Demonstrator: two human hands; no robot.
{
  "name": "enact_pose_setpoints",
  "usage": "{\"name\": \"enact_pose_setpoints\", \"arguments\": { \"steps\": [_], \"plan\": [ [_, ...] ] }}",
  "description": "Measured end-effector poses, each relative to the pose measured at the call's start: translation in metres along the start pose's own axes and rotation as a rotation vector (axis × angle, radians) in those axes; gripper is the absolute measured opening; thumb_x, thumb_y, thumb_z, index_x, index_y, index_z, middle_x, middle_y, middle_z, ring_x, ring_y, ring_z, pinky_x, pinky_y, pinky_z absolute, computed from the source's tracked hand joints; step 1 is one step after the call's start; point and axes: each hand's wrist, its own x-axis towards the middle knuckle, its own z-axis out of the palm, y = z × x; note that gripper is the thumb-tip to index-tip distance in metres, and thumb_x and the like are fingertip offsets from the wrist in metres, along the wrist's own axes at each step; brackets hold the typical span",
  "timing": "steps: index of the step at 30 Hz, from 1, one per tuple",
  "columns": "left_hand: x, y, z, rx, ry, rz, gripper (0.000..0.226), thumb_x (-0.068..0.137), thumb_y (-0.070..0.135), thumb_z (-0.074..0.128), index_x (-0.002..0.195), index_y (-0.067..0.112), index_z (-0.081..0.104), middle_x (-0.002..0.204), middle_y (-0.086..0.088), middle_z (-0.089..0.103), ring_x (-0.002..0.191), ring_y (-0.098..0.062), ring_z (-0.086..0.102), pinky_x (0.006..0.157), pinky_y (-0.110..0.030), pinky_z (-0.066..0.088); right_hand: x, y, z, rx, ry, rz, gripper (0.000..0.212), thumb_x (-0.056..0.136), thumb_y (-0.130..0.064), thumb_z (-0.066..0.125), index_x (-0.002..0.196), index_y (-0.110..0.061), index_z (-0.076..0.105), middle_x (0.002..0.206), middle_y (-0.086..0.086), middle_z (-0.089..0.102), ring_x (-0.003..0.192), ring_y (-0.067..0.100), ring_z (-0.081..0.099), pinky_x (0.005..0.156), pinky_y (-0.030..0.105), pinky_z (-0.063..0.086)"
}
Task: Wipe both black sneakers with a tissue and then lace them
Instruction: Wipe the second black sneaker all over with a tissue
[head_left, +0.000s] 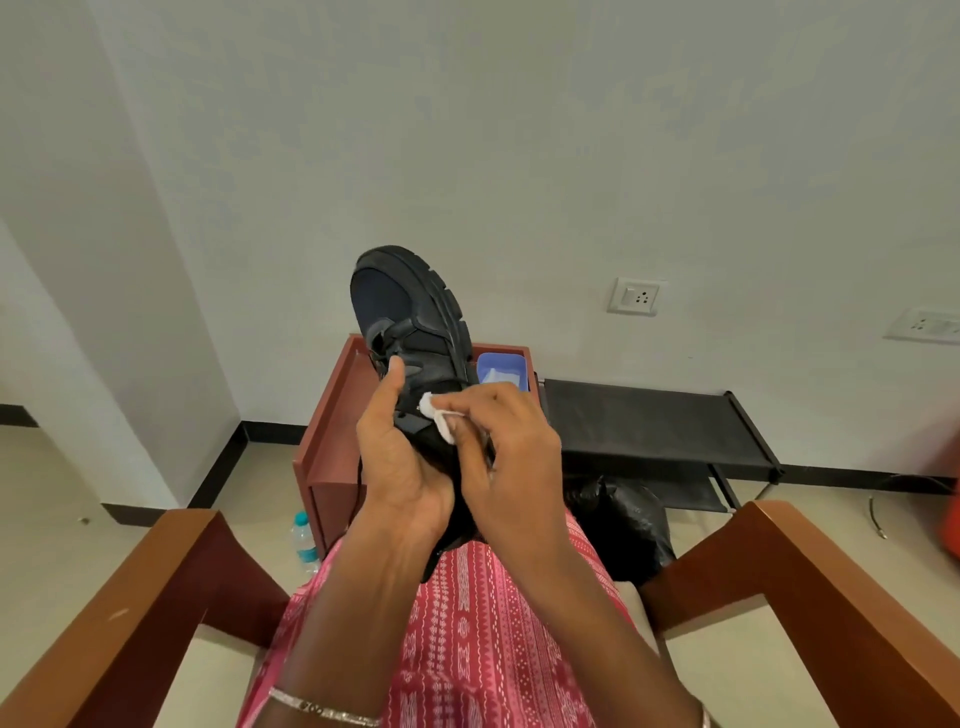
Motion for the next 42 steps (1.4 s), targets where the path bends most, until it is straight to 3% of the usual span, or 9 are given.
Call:
{"name": "enact_pose_setpoints", "arguments": {
  "steps": [4, 8, 13, 20, 23, 26, 31, 38, 42],
  "plan": [
    [0.001, 0.004, -0.003, 0.021, -0.009, -0.023, 0.046, 0.094, 0.043, 0.057, 0.119, 0.006, 0.069, 0.109, -0.014, 0.07, 0.094, -0.028, 0.07, 0.091, -0.039, 0.058, -0.02, -0.003, -0.005, -0.003, -0.039, -0.035, 0.026, 0.091, 0.001, 0.065, 0.109, -0.016, 0.074, 0.105, -0.006, 0.064, 0.102, 0.008, 0.054, 0.087, 0.009, 0.04],
    [0.006, 0.005, -0.007, 0.043, -0.006, -0.024, 0.049, 0.088, 0.038, 0.063, 0.123, 0.005, 0.068, 0.116, -0.017, 0.065, 0.104, -0.033, 0.06, 0.106, -0.048, 0.043, -0.048, 0.002, -0.015, 0.047, -0.045, -0.072, 0.03, 0.089, 0.006, 0.066, 0.106, -0.017, 0.076, 0.104, -0.008, 0.064, 0.103, 0.007, 0.057, 0.086, 0.016, 0.046],
    [0.001, 0.006, -0.003, 0.084, -0.142, -0.086, 0.024, 0.085, 0.018, 0.058, 0.083, 0.005, 0.078, 0.097, -0.016, 0.065, 0.09, -0.031, 0.061, 0.085, -0.04, 0.052, -0.019, 0.018, -0.014, 0.099, 0.052, 0.013, 0.024, 0.091, 0.003, 0.065, 0.105, -0.014, 0.075, 0.1, -0.005, 0.068, 0.099, 0.009, 0.064, 0.082, 0.028, 0.053],
    [-0.001, 0.008, -0.002, 0.152, -0.239, -0.143, 0.041, 0.09, -0.011, 0.039, 0.082, -0.005, 0.078, 0.098, -0.024, 0.073, 0.089, -0.035, 0.074, 0.072, -0.04, 0.062, -0.002, 0.023, -0.024, 0.039, 0.043, 0.041, 0.025, 0.094, -0.001, 0.064, 0.111, -0.016, 0.073, 0.108, -0.008, 0.07, 0.105, 0.007, 0.064, 0.091, 0.027, 0.053],
    [-0.001, 0.01, 0.0, 0.184, -0.169, -0.164, 0.027, 0.093, -0.004, 0.048, 0.099, -0.003, 0.074, 0.118, -0.026, 0.069, 0.102, -0.038, 0.071, 0.084, -0.049, 0.057, -0.023, 0.025, -0.034, -0.036, 0.05, 0.029, 0.026, 0.089, -0.001, 0.067, 0.108, -0.017, 0.073, 0.104, -0.011, 0.069, 0.1, 0.005, 0.063, 0.086, 0.024, 0.054],
    [-0.001, 0.009, 0.0, 0.189, -0.138, -0.141, 0.035, 0.1, 0.007, 0.049, 0.086, 0.001, 0.08, 0.105, -0.022, 0.074, 0.089, -0.033, 0.075, 0.07, -0.044, 0.063, -0.031, 0.027, -0.038, -0.076, 0.064, 0.019, 0.024, 0.085, -0.002, 0.068, 0.102, -0.018, 0.075, 0.1, -0.01, 0.07, 0.097, 0.002, 0.062, 0.082, 0.022, 0.054],
    [-0.006, 0.007, 0.004, 0.163, -0.102, -0.23, 0.043, 0.1, 0.032, 0.054, 0.119, -0.005, 0.062, 0.116, -0.027, 0.07, 0.095, -0.038, 0.073, 0.066, -0.046, 0.062, -0.002, 0.02, -0.026, -0.014, 0.102, 0.045, 0.022, 0.089, -0.001, 0.068, 0.103, -0.018, 0.075, 0.101, -0.012, 0.07, 0.096, 0.003, 0.063, 0.083, 0.028, 0.056],
    [0.006, 0.007, -0.004, 0.13, -0.07, -0.2, 0.065, 0.098, 0.054, 0.046, 0.102, -0.005, 0.074, 0.106, -0.022, 0.071, 0.088, -0.031, 0.074, 0.073, -0.041, 0.063, -0.015, 0.0, -0.02, -0.051, -0.017, -0.03, 0.023, 0.09, -0.003, 0.066, 0.105, -0.018, 0.075, 0.102, -0.008, 0.068, 0.098, 0.009, 0.06, 0.086, 0.021, 0.049],
    [0.008, 0.006, -0.003, 0.148, -0.05, -0.202, 0.072, 0.095, 0.063, 0.044, 0.118, -0.002, 0.066, 0.12, -0.022, 0.069, 0.098, -0.033, 0.073, 0.08, -0.043, 0.062, -0.028, 0.0, -0.025, -0.069, -0.008, -0.039, 0.029, 0.088, 0.0, 0.067, 0.109, -0.018, 0.075, 0.101, -0.007, 0.066, 0.096, 0.008, 0.06, 0.083, 0.019, 0.049]
  ]
}}
